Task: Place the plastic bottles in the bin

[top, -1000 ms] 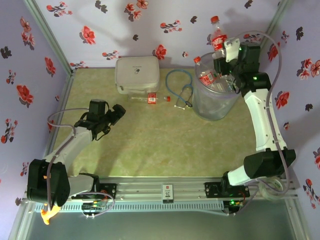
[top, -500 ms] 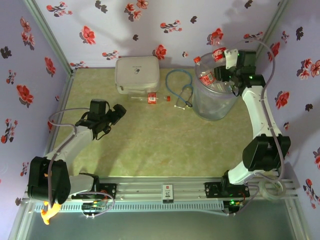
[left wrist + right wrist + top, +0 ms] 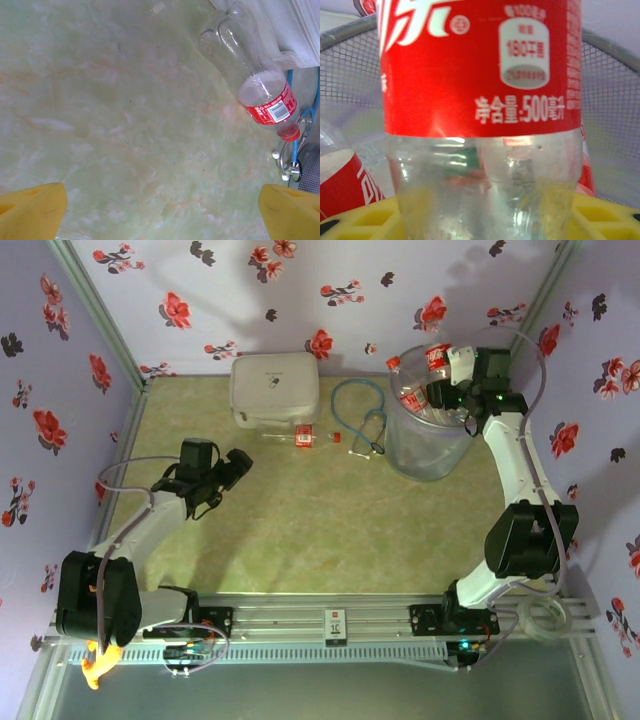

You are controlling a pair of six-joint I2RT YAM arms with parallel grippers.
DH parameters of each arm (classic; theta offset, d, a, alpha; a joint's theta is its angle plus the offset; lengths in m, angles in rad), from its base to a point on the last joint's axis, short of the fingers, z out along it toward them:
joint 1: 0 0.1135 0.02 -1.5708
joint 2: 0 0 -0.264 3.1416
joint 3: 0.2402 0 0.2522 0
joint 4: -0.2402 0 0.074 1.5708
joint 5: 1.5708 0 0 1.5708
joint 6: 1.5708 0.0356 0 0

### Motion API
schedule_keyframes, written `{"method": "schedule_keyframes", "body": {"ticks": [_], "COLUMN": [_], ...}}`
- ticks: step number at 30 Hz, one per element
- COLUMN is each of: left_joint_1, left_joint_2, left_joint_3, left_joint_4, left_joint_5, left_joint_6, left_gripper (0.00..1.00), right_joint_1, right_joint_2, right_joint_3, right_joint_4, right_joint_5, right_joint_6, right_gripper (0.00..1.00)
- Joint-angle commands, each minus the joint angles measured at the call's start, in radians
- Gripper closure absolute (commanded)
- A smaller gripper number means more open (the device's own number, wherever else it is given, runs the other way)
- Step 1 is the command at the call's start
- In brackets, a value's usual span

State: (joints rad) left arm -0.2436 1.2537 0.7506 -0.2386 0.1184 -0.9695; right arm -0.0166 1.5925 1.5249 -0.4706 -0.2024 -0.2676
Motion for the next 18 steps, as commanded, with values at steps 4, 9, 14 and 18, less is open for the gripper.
{"method": "schedule_keyframes", "body": {"ticks": [4,9,14,18], "left_joint_1": [0.007,0.005,0.003,0.003], "left_joint_2": [0.009,0.015,0.016,0.016], "left_joint_3": [0.009,0.0,-0.005,-0.006], "left_joint_4": [0.019,0.036,0.042,0.047], "left_joint_5": [0.018,0.027,0.03,0.034], "left_joint_6": [-0.012,-0.022,-0.023,-0.025], "left_gripper": [0.01,0.01,0.01,0.01], "right_joint_1": [-0.008,-0.006,-0.006,-0.006], "right_joint_2": [-0.043,-0.076,-0.073,-0.02], "right_joint_3": [0.027,0.103,0.156,0.203], "right_joint_4": [-0.1,-0.139,-0.15,-0.168], "right_joint_5": [-0.02,-0.055,-0.064,-0.067], "right_joint_6": [-0.011,-0.001,-0.002,-0.001], "right_gripper": [0.17,0.11,0.12,0.21]}}
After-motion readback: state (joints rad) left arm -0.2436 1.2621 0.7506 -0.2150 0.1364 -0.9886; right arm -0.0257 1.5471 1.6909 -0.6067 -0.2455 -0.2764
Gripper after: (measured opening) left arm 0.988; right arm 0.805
